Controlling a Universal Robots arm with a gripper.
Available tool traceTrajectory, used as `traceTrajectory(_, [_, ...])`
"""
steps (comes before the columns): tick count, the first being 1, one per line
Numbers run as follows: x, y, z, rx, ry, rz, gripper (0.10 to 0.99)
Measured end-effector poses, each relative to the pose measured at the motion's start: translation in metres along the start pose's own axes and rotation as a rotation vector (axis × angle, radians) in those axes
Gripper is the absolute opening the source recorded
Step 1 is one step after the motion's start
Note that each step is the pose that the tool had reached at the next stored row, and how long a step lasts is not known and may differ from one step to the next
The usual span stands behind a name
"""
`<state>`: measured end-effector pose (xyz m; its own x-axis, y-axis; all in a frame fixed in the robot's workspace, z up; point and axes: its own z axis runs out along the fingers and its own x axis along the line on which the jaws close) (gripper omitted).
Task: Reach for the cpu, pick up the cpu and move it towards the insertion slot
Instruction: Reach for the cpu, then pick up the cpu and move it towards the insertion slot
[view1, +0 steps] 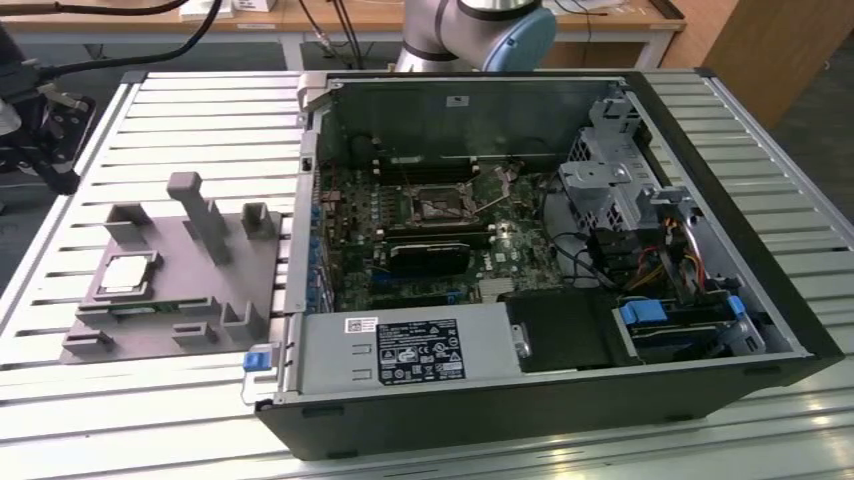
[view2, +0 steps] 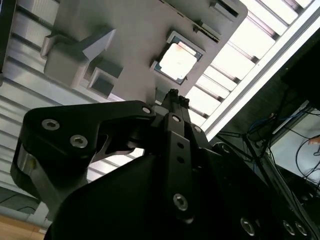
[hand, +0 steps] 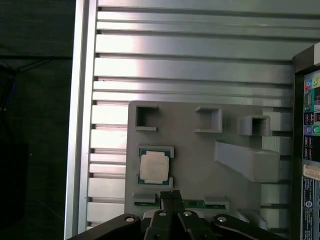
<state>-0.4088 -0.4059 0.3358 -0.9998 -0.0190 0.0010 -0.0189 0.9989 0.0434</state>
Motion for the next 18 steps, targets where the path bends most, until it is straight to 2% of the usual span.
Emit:
traceTrajectory(1, [0.0001,-0.0002,0.0018,0.000,0.0001,0.000,0.114])
traceTrajectory(2, [0.0000,-0.0004,0.0036,0.000,0.0000,0.000,0.169])
traceTrajectory(3, [0.0001,-0.0008,0.0054,-0.001,0.0000,0.000,0.169])
traceTrajectory(4, [0.0003,-0.0014,0.0072,-0.002,-0.0001,0.000,0.231])
traceTrajectory(5, [0.0004,-0.0019,0.0090,-0.002,-0.0001,0.000,0.231])
traceTrajectory(6, [0.0005,-0.0024,0.0109,-0.002,-0.0001,0.000,0.353])
traceTrajectory(7, [0.0006,-0.0029,0.0127,-0.002,-0.0001,0.000,0.353])
traceTrajectory(8, [0.0006,-0.0034,0.0145,-0.002,-0.0001,0.000,0.412])
traceTrajectory(9, [0.0007,-0.0037,0.0163,-0.002,-0.0002,0.000,0.412])
traceTrajectory(10, [0.0007,-0.0041,0.0180,-0.002,-0.0001,0.000,0.467])
traceTrajectory(11, [0.0007,-0.0047,0.0198,-0.002,-0.0001,0.000,0.467])
traceTrajectory(15, [0.0008,-0.0066,0.0270,-0.002,0.0000,0.000,0.702])
traceTrajectory(17, [0.0009,-0.0073,0.0306,-0.002,-0.0001,0.000,0.702])
traceTrajectory(18, [0.0009,-0.0078,0.0324,-0.002,-0.0001,0.000,0.761])
